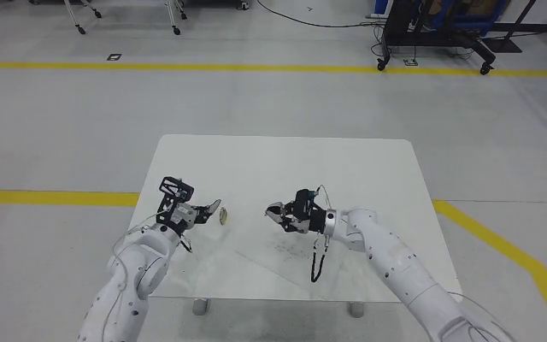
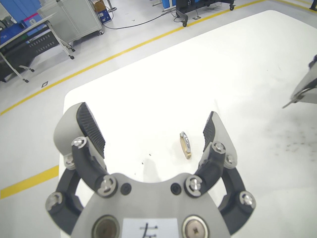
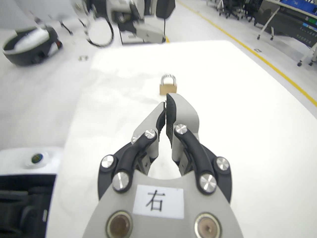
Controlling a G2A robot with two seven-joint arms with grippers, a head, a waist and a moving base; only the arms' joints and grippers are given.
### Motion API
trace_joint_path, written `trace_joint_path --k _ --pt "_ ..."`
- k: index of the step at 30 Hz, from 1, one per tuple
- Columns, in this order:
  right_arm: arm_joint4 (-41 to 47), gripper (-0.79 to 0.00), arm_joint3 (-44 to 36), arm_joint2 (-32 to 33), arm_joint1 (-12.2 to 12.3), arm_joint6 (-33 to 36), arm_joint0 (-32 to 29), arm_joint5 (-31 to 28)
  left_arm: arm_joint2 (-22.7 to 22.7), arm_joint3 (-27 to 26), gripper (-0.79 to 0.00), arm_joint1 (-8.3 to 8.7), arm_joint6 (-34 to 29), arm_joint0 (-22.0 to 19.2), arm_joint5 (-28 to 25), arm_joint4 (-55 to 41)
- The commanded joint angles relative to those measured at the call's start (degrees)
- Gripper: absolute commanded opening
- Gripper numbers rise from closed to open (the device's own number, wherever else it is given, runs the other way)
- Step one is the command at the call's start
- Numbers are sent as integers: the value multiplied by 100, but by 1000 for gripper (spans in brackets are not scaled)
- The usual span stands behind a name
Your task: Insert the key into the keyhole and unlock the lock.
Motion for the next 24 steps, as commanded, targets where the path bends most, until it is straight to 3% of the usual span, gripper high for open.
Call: trace_joint_path --k 1,7,9,12,16,24 --pt "22 -785 87 92 30 -421 -33 -209 -12 7 0 4 -39 -3 -33 -17" --pt "-12 -785 93 124 42 -496 -59 -183 -9 -11 0 -1 11 -3 -37 -100" --pt "-12 -785 93 124 42 -496 -59 -183 4 41 0 -16 78 17 -620 -1115" --pt "34 -785 40 131 39 -554 -67 -185 -125 217 0 -2 -283 -162 -1084 -2085" --pt "639 -785 80 107 3 -999 -165 -550 -127 777 0 20 -1270 -426 -1787 -4203" --pt "2995 -785 312 -1656 27 -1503 470 -550 323 1717 0 83 -3689 -1050 -2153 -7857"
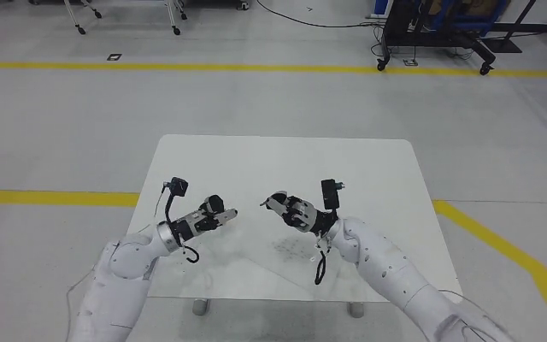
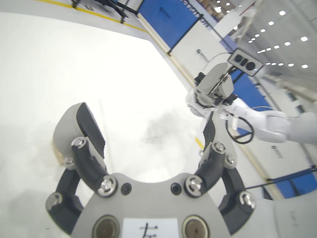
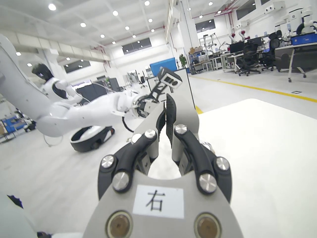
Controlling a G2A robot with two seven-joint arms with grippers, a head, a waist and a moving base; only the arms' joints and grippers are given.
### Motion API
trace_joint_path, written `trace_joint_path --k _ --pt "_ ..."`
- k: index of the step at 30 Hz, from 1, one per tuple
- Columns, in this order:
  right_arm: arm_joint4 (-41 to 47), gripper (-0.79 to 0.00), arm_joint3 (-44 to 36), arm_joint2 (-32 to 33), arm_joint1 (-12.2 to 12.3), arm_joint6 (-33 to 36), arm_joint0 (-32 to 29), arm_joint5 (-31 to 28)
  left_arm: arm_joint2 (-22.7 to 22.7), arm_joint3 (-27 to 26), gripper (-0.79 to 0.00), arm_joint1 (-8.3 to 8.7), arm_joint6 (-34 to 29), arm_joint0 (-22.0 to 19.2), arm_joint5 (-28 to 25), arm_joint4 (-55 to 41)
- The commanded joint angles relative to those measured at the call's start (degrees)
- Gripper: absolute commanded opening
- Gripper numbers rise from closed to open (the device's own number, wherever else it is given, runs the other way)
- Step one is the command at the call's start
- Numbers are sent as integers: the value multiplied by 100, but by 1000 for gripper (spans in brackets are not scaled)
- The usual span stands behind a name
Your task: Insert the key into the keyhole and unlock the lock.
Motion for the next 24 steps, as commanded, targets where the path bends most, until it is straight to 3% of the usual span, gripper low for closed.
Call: trace_joint_path --k 1,2,3,4,7,15,21,23,24 --pt "698 -785 35 -505 51 34 229 -1 93 245 0 13 -541 -172 -19 -878" --pt "980 -785 96 -717 75 121 356 -1 119 343 -18 19 -676 -243 -27 -1085" --pt "1263 -785 153 -904 93 202 475 -1 164 407 -197 20 -807 -297 -66 -1298" --pt "1579 -785 177 -1096 102 292 575 -1 204 486 -280 22 -938 -343 -105 -1513" --pt "2470 -785 240 -1593 113 659 853 -1 277 689 -336 37 -1270 -484 -242 -1936" --pt "2470 -785 240 -1593 113 659 853 -1 277 689 -545 37 -1270 -484 -242 -1936" --pt "2470 -785 240 -1593 113 659 853 -1 277 689 -474 37 -1270 -484 -242 -1936" --pt "2470 -785 240 -1593 113 659 853 -1 277 689 -394 37 -1270 -484 -242 -1936" --pt "2470 -785 240 -1593 113 659 853 -1 277 689 -289 37 -1270 -484 -242 -1936"
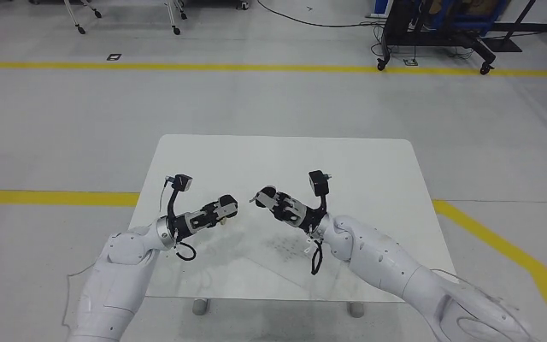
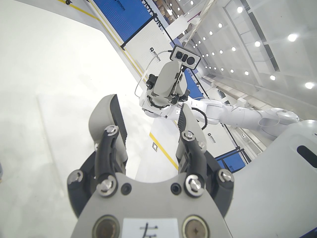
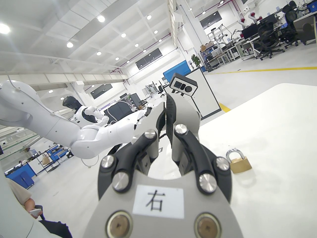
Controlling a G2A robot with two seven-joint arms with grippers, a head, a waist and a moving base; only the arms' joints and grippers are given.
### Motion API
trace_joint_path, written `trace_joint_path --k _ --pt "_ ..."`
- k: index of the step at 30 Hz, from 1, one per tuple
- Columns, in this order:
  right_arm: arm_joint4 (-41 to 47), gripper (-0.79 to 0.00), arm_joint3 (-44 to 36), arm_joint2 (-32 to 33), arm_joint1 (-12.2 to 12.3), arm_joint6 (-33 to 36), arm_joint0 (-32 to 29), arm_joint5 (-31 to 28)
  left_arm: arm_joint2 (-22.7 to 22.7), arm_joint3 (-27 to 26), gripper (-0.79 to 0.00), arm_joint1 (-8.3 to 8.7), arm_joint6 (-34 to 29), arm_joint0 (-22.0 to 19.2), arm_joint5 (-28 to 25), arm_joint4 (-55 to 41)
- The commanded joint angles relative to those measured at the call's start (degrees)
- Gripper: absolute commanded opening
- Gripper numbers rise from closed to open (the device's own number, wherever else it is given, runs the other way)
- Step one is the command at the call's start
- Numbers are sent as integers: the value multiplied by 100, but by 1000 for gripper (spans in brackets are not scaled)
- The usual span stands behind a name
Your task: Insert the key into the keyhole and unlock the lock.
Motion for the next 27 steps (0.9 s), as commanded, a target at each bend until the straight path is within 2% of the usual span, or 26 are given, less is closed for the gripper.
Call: trace_joint_path --k 1,3,12,21,24,27 --pt "8 -785 0 -1 0 1 0 0 48 -59 -114 0 -106 -52 -104 -103" --pt "8 -785 0 -1 0 1 0 0 108 -17 0 28 -113 -121 -98 -217" --pt "40 -785 -21 1 -4 50 -44 56 231 -38 0 178 233 -124 -443 -79" --pt "2083 -785 190 -157 -255 1747 -103 28 437 -32 0 314 353 -170 -563 -161" --pt "2509 -785 308 -141 -336 2167 -47 82 514 -32 -74 356 387 -184 -597 -169" --pt "2742 -785 423 -76 -402 2420 -14 95 595 -18 -114 392 417 -198 -628 -188"
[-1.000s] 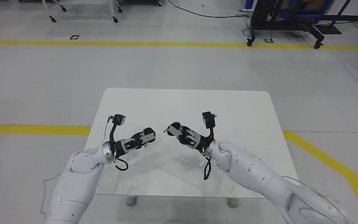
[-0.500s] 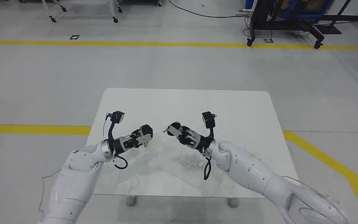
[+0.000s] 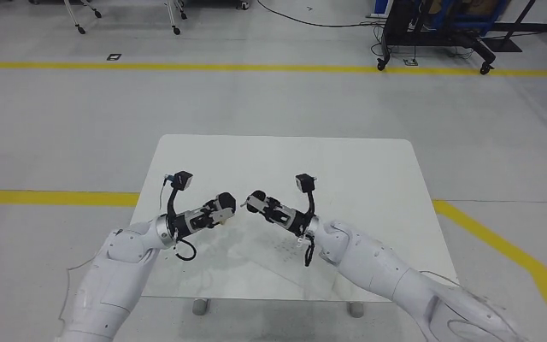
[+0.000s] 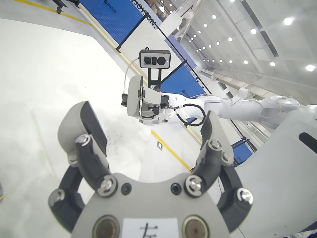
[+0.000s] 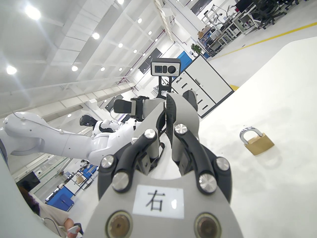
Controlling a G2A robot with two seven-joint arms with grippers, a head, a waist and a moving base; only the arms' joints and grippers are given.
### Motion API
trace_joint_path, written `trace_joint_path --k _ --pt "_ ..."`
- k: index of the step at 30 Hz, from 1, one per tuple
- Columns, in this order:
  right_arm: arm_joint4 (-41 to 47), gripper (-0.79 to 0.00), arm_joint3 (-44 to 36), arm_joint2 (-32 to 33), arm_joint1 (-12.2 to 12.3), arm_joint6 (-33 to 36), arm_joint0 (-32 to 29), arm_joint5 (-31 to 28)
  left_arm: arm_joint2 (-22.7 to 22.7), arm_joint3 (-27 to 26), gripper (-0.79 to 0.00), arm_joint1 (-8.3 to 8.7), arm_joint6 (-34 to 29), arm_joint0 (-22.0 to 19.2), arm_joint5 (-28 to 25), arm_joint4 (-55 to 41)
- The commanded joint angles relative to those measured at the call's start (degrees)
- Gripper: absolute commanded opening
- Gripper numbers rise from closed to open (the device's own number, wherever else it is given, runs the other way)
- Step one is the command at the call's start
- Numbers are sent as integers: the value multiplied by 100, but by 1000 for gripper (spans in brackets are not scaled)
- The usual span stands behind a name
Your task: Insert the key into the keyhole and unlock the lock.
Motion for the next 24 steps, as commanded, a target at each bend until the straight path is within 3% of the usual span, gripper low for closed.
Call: trace_joint_path --k 1,10,15,24 --pt "84 -785 77 65 -36 92 21 18 55 10 -139 22 15 -12 -15 -17" --pt "31 -785 244 274 -193 438 -10 25 250 136 -256 95 23 -99 -22 -117" --pt "-158 -785 257 393 -254 568 -32 112 330 202 -456 115 15 -150 -14 -176" --pt "-266 -785 272 584 -349 831 -105 125 387 266 -520 148 32 -180 -18 -197"
